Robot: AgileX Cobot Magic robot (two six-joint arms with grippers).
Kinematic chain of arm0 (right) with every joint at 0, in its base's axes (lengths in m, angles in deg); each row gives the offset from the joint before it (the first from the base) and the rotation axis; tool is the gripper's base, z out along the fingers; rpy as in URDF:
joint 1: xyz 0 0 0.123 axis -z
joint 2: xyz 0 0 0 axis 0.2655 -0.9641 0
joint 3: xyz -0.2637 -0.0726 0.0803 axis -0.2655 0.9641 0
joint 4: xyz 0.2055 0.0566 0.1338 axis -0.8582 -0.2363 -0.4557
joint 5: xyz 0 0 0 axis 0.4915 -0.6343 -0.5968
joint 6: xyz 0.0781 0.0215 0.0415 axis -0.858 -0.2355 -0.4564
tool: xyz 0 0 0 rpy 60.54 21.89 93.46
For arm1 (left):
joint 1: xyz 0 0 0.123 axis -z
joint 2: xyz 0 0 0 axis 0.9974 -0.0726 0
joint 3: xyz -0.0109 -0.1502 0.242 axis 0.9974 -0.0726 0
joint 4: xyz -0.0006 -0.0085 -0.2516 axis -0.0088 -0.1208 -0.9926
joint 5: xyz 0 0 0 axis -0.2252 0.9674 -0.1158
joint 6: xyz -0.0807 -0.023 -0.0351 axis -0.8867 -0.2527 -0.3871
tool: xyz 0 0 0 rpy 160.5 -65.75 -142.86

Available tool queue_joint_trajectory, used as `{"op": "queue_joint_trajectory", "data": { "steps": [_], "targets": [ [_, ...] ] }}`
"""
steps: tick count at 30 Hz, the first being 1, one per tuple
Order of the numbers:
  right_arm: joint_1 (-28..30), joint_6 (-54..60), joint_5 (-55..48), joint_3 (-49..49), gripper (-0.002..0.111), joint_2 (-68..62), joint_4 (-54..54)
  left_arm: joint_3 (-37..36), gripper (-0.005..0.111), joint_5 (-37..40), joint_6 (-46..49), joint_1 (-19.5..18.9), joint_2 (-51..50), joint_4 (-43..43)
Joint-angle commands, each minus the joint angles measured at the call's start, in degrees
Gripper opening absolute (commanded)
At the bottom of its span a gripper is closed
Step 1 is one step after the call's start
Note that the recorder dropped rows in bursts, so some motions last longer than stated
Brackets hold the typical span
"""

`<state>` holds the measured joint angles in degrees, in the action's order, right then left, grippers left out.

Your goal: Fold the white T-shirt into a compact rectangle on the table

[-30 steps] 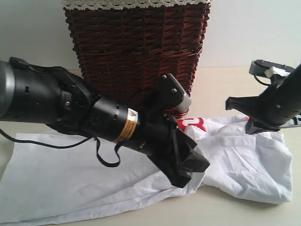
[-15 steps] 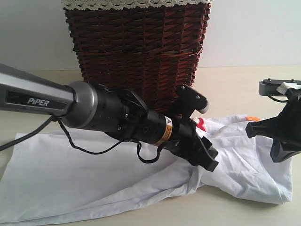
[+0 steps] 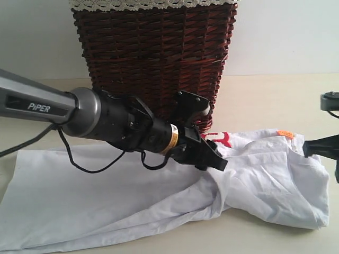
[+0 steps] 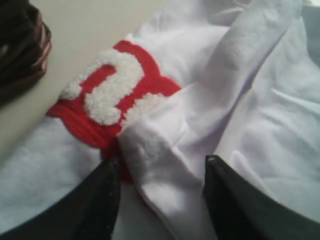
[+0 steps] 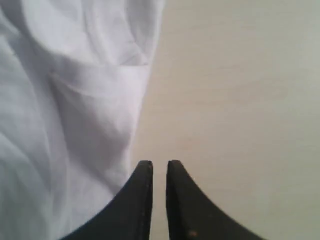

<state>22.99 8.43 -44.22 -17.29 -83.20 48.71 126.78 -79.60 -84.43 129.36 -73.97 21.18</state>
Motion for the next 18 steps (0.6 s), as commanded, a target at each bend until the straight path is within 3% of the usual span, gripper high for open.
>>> {"op": "queue_joint_trajectory", "data": {
  "steps": [1, 3, 7, 10, 17, 18],
  "targets": [
    [5.1, 1.91, 10.66, 6.13, 0.007, 5.16, -3.41, -0.02, 0.051, -9.53, -4.4, -3.27, 4.48, 3.81],
    [6.97, 7.19, 14.43, 8.78, 0.0, 7.16, -10.01, -0.02, 0.051, -12.83, -6.81, -4.29, 6.26, 5.92],
    [10.33, 28.28, 13.99, 9.91, 0.0, 8.43, -32.23, -2.99, 0.05, -16.49, -6.61, -6.61, 10.24, 5.92],
    [13.36, 36.06, 11.44, 9.99, 0.0, 6.65, -42.55, -6.45, 0.045, -16.31, -4.78, -9.42, 13.41, 5.92],
    [19.94, 45.73, 7.95, 10.53, 0.0, 0.1, -50.53, -15.64, 0.043, -17.37, -3.11, -17.28, 22.11, 5.92],
    [20.19, 47.42, 6.12, 10.53, 0.004, -0.55, -50.82, -17.18, 0.043, -17.37, -1.76, -18.17, 23.55, 5.92]
  ]
}}
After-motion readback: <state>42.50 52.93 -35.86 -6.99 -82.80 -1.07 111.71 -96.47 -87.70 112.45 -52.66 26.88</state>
